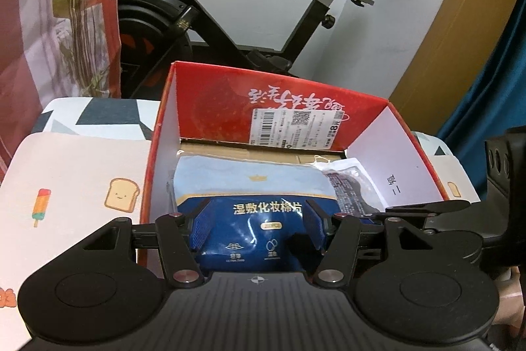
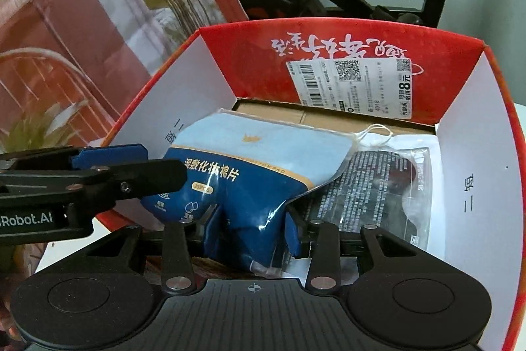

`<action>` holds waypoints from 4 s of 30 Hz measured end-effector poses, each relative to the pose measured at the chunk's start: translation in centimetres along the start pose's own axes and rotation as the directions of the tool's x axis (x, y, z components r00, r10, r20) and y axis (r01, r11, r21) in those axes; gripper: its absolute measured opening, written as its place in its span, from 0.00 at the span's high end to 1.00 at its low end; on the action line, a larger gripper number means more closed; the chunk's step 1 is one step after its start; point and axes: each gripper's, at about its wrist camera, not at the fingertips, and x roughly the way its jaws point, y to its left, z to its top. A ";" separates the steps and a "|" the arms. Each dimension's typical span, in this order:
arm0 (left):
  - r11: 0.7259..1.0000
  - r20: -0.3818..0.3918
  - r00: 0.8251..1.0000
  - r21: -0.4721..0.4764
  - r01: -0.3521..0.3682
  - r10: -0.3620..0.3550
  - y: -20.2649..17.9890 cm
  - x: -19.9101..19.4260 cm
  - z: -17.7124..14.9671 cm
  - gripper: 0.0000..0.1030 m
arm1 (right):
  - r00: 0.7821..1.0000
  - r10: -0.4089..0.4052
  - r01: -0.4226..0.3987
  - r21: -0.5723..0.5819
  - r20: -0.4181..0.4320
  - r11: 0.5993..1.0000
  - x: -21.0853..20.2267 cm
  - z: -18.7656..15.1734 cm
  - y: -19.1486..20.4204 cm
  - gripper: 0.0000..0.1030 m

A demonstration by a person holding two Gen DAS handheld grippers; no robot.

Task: Organize soft objects
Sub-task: 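Lower the blue packet onto the box bottom and open both tools, then move both tools to the green knitted pouch and close on it, then lift the green pouch with both tools up toward the red box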

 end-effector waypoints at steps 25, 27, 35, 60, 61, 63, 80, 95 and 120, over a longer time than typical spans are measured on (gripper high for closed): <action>0.989 0.091 0.989 0.077 -0.122 0.115 -2.5 -5.7 -2.7 0.03 | 0.928 -0.247 0.253 0.014 0.279 0.967 -11.3 -4.4 -0.6 0.00; 0.989 0.099 0.988 0.076 -0.130 0.122 -2.8 -6.2 -3.2 0.02 | 0.920 -0.250 0.256 0.019 0.300 0.966 -12.0 -5.2 -0.5 0.00; 0.983 0.134 0.981 0.098 -0.154 0.141 -4.1 -8.2 -5.6 0.00 | 0.899 -0.263 0.277 0.011 0.350 0.961 -14.5 -8.8 0.2 0.00; 0.996 0.095 0.992 0.005 -0.086 0.085 -5.2 -8.9 -17.3 0.01 | 0.940 -0.188 0.212 -0.059 0.283 0.975 -13.3 -23.0 0.0 0.12; 0.996 0.086 0.993 0.001 -0.087 0.087 -5.1 -8.8 -17.6 0.02 | 0.940 -0.189 0.212 -0.054 0.283 0.976 -13.2 -23.3 -0.1 0.14; 0.996 0.074 0.993 -0.007 -0.093 0.094 -5.0 -8.5 -18.2 0.03 | 0.939 -0.192 0.212 -0.041 0.286 0.976 -13.2 -23.8 -0.3 0.17; 0.999 0.039 0.998 -0.002 -0.052 0.052 -6.2 -7.3 -18.0 0.21 | 0.916 -0.286 0.286 0.040 0.282 0.957 -15.4 -26.2 -4.2 0.19; 0.988 -0.006 0.989 0.041 0.149 -0.149 -11.7 -5.2 -15.5 0.27 | 0.944 -0.249 0.245 0.043 0.217 0.968 -14.2 -27.6 -6.4 0.45; 0.953 -0.177 0.945 0.081 0.291 -0.274 -15.4 0.2 -17.7 0.54 | 0.971 -0.121 0.139 -0.073 0.206 0.988 -12.4 -26.0 -4.4 0.56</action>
